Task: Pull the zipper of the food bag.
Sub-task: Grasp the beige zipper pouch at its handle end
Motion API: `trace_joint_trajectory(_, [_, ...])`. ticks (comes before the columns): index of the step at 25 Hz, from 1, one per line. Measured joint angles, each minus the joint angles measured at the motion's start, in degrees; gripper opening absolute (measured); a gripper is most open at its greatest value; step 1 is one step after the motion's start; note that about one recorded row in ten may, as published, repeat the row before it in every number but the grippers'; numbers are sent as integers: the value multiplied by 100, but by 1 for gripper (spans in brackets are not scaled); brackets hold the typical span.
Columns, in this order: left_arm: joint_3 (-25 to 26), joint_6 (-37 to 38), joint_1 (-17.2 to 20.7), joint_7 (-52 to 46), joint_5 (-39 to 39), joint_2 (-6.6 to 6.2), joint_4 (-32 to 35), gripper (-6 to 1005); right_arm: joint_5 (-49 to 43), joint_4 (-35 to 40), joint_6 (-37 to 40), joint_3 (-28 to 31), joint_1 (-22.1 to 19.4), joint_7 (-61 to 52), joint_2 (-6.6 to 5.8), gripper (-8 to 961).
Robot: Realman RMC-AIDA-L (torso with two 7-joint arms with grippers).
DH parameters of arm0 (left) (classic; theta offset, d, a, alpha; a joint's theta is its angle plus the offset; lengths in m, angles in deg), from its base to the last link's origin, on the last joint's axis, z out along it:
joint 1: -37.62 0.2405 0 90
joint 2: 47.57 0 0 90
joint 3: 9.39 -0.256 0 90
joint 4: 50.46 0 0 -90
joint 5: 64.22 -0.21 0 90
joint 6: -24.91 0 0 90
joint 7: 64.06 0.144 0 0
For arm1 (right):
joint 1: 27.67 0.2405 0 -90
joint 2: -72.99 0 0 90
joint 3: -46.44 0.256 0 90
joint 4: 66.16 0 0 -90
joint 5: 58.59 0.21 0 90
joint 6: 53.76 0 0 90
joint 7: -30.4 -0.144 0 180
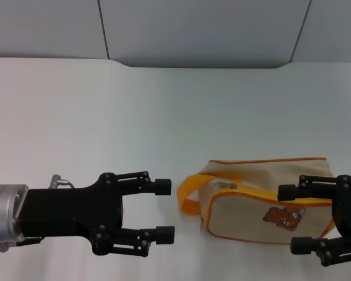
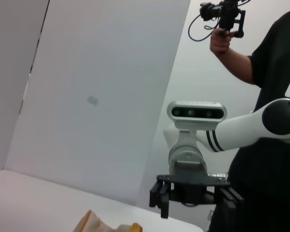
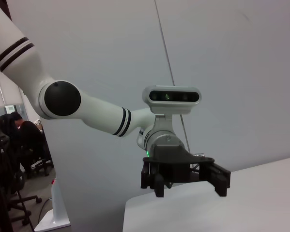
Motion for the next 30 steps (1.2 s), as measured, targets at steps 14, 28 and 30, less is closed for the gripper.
trace_joint_trajectory(14, [-20, 54, 3, 50, -48, 14, -9, 815, -14, 19, 3, 16, 4, -6, -10, 798])
trace_joint_trajectory(28, [-91, -2226, -471, 1682, -14, 188, -1747, 816, -17, 99, 22, 279, -192, -17, -103, 779])
trace_joint_trajectory(30, [-35, -2536, -608, 1932, 9, 189, -2061, 816, -17, 99, 18, 281, -199, -19, -114, 776])
